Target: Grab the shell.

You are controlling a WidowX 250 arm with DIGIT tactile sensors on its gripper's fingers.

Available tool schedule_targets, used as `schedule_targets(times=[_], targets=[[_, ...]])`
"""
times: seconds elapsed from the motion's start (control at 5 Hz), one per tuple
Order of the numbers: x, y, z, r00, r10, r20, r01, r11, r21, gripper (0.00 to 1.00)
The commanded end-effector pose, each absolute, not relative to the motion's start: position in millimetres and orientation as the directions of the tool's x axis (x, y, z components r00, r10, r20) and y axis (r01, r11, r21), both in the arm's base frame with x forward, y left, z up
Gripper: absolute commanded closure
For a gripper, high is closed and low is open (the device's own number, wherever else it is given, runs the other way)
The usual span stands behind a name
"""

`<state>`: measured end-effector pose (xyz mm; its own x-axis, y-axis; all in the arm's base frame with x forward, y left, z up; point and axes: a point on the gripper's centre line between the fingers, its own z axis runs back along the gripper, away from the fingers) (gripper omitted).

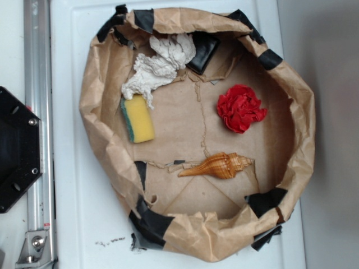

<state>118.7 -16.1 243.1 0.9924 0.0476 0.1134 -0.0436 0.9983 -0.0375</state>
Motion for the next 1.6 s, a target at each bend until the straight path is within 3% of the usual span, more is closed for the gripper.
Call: schedule_targets(times=[0.0, 0.2, 0.4, 0.6, 0.8, 1.0, 1.4], targets=[[119, -16, 243, 0.992, 0.048, 0.113, -0.044, 0.998, -0.038, 0.00], [138, 6, 193, 0.993, 0.050, 0.108, -0.049, 0.999, -0.013, 0.00], [166, 20, 152, 0.975, 0.125, 0.183, -0.106, 0.988, -0.109, 0.00], [200, 22, 150, 0.959, 0.203, 0.199, -0.160, 0.964, -0.210, 0.00], [226, 16, 162, 0.956, 0.230, 0.182, -0.186, 0.955, -0.233, 0.00], [239, 1, 158, 0.962, 0.210, 0.176, -0.175, 0.965, -0.193, 0.00], [284, -8, 102, 0.965, 0.195, 0.176, -0.163, 0.970, -0.181, 0.00]])
